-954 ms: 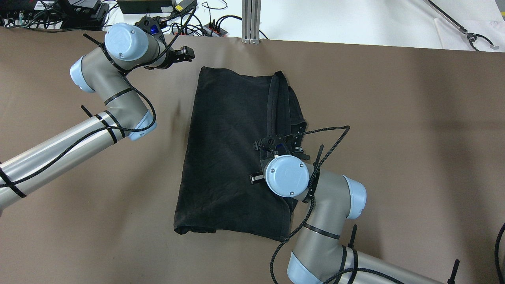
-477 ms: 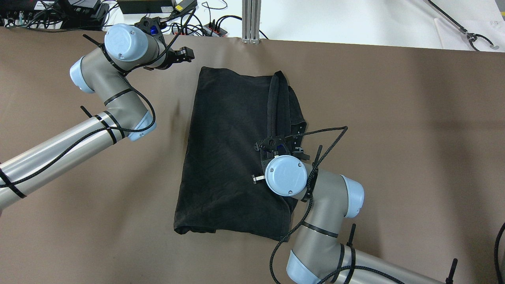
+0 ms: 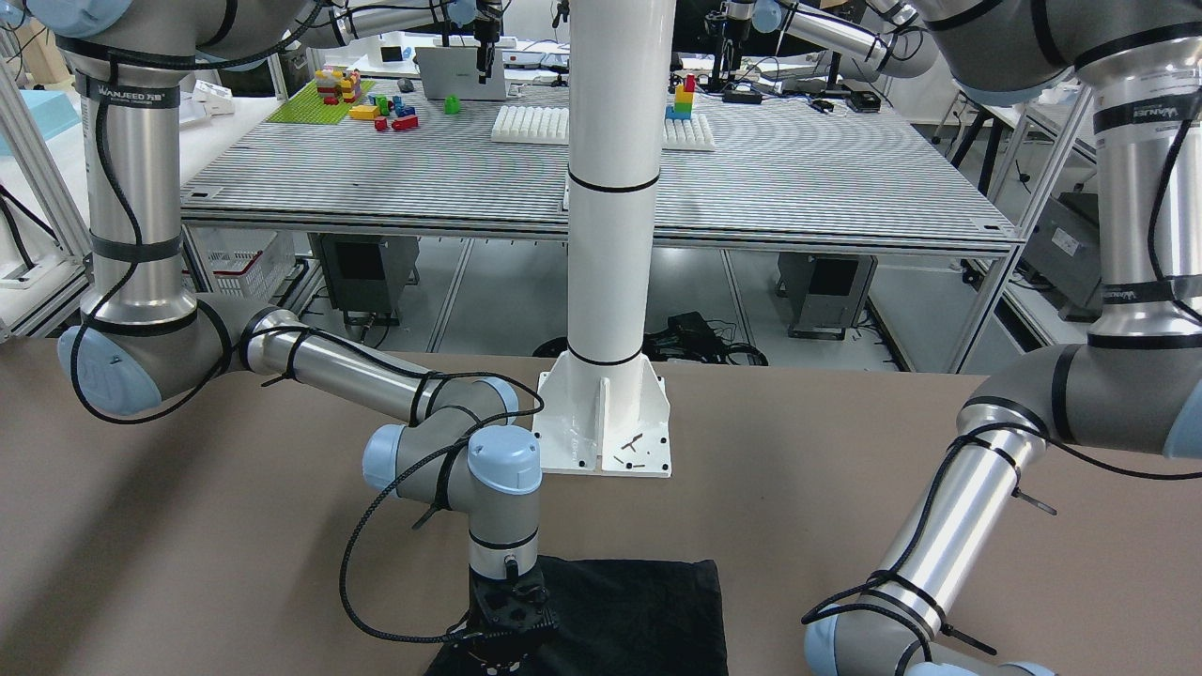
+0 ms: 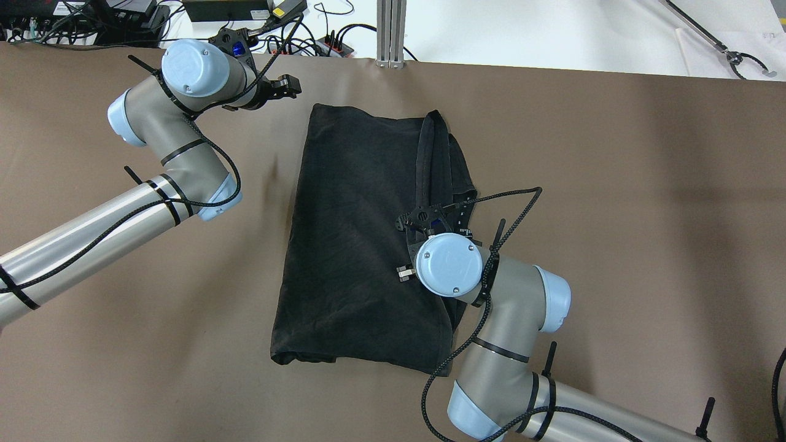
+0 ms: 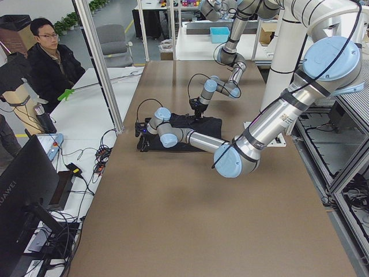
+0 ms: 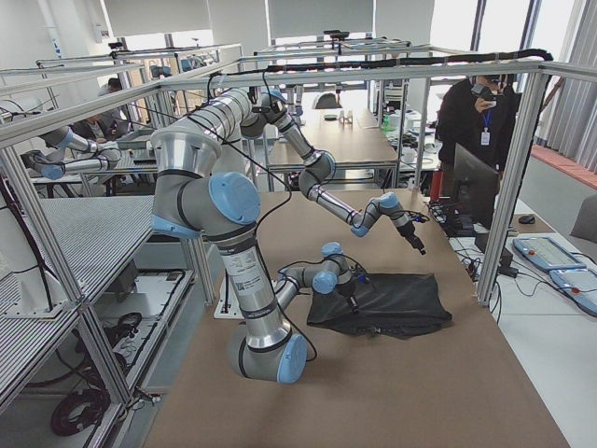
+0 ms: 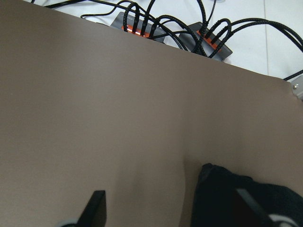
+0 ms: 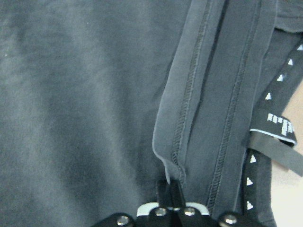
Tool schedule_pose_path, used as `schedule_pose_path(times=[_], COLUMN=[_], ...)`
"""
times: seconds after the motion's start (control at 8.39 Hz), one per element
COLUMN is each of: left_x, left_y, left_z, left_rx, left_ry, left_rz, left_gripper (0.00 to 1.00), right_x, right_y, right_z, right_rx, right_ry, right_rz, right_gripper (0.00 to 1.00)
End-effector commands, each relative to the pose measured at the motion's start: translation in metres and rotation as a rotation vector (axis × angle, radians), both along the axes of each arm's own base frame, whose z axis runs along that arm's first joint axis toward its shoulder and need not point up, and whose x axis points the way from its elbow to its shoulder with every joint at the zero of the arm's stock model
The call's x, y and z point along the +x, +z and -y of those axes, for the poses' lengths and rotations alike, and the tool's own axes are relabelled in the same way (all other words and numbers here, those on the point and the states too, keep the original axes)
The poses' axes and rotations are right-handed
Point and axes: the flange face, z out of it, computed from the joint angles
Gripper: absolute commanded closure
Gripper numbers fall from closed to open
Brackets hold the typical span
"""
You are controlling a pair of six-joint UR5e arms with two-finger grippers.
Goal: Fold clothes
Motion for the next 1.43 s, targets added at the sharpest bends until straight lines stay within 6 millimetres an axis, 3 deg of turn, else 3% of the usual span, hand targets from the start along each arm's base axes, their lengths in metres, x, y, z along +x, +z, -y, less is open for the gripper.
schedule_pose_path(times=[0.0,0.12,0.24,0.48,0.6,0.72,0.83,0.95,1.07,1.31], left_x=[0.003,0.009,0.013,0.015,0.015,0.019,0.019,0.019,0.020,0.020], left_y=[0.004,0.003,0.002,-0.001,-0.001,-0.001,-0.003,-0.003,-0.007,-0.007], left_z=[-0.003,-0.005,-0.008,-0.008,-0.008,-0.010,-0.010,-0.010,-0.009,-0.009], left_rx=[-0.006,-0.003,-0.004,-0.008,-0.007,-0.006,-0.004,-0.005,-0.003,-0.002], left_ry=[0.004,0.006,-0.003,-0.014,-0.020,-0.015,-0.015,-0.016,-0.018,-0.017], left_rz=[0.001,0.003,0.001,-0.006,-0.004,-0.004,-0.006,-0.006,-0.011,-0.010], left_gripper=[0.06,0.06,0.06,0.06,0.06,0.06,0.06,0.06,0.06,0.06], right_x=[0.018,0.020,0.030,0.045,0.046,0.046,0.048,0.053,0.056,0.073], right_y=[0.002,0.008,0.027,0.041,0.037,0.041,0.044,0.045,0.043,0.029], right_z=[0.020,0.020,0.008,-0.013,-0.015,-0.016,-0.016,-0.016,-0.013,0.018], right_rx=[0.016,0.014,-0.009,-0.034,-0.041,-0.044,-0.045,-0.040,-0.035,-0.026], right_ry=[-0.008,-0.047,-0.056,-0.047,-0.038,-0.038,-0.040,-0.043,-0.038,0.014], right_rz=[-0.009,-0.017,-0.016,-0.003,0.011,0.006,0.003,0.002,0.005,0.011], right_gripper=[1.00,1.00,1.00,1.00,0.92,0.72,0.21,0.05,0.05,0.05])
